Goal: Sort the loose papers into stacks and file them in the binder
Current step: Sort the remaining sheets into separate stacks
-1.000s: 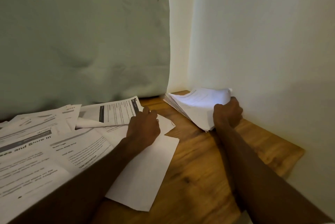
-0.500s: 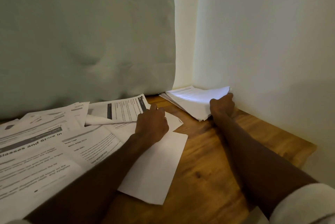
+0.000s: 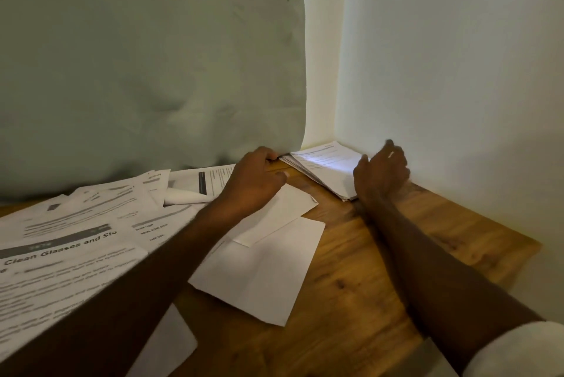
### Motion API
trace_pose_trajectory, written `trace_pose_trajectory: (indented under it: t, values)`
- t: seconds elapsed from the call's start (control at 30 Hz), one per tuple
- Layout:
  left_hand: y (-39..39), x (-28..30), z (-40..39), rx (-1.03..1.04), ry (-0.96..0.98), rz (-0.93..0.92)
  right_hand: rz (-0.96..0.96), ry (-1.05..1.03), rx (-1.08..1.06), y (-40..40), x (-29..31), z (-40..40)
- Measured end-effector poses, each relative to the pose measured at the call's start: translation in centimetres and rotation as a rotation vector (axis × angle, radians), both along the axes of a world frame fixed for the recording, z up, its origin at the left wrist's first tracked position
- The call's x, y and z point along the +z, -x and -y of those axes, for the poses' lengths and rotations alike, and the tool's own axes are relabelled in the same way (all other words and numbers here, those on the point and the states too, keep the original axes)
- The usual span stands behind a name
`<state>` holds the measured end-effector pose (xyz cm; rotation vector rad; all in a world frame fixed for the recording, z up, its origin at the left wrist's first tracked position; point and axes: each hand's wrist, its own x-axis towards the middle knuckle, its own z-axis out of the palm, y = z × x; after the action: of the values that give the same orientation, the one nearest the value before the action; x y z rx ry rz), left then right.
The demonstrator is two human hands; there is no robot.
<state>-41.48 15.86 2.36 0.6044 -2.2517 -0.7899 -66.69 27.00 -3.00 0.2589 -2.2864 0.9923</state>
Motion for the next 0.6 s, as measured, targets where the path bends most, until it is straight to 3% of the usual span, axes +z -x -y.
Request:
trace_pose_trajectory:
  t: [0.13,0.27,0.4,0.5,0.6]
  values:
    - [-5.6,0.3,0.4,0.018,-0.019,0.04,-0.256,0.009,0.266,-3.1,0.4,0.7]
    - [-10.4,2.2,2.9,0.06,-0.072,-0.086,-0.44,-0.052,0.53,-9.0,1.8,2.6]
    - [-14.4,4.4,6.3,0.161,-0.065,-0.154,-0.626,-0.106,0.946,-18.4,3.8,4.0]
    - [-19.0,4.5,8.5,0.254,0.019,-0.052,-0.513,-0.178,1.284,-27.1,4.4,4.6]
    - [-24.4,1.8,10.4,0.347,0.118,0.148,-0.304,-0.494,1.36,-33.8,3.7,7.1]
